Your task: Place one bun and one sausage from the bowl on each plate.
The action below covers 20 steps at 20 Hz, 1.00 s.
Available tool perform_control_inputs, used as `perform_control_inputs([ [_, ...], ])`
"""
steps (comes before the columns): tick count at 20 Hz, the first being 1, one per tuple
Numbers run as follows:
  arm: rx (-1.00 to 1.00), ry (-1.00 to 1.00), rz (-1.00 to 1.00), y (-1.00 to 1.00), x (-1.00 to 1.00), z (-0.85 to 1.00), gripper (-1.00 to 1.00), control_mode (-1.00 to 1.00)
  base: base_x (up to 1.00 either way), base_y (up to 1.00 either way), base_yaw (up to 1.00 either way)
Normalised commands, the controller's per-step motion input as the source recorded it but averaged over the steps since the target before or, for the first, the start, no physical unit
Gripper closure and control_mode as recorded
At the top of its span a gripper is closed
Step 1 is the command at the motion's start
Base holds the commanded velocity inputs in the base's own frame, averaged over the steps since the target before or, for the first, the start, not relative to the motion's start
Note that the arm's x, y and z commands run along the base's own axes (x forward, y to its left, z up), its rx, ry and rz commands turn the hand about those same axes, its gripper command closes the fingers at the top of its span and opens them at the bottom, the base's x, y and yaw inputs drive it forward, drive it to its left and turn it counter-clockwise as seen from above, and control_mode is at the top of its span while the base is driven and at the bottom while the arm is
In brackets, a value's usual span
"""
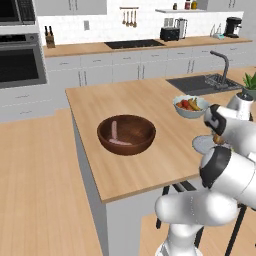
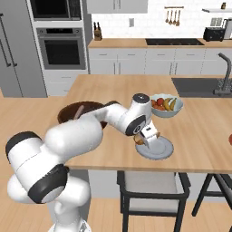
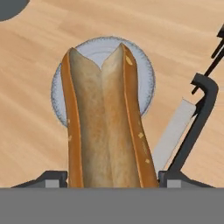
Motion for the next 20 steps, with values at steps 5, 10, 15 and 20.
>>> perform_control_inputs([
  [5, 0.03, 0.01, -0.17, -0.03, 0.33, -0.49, 1.00, -1.00, 0.00, 0.00, 0.00],
  [10, -0.04, 0.04, -0.01, -0.03, 0.10, -0.55, 1.00, -1.00, 0.00, 0.00, 0.00],
  [15, 0.00, 0.00, -0.04, -0.02, 0.46, -0.28, 1.00, -1.00, 0.00, 0.00, 0.00],
  [20, 0.00, 0.00, -0.04, -0.10, 0.45, -0.16, 1.00, -1.00, 0.00, 0.00, 0.00],
])
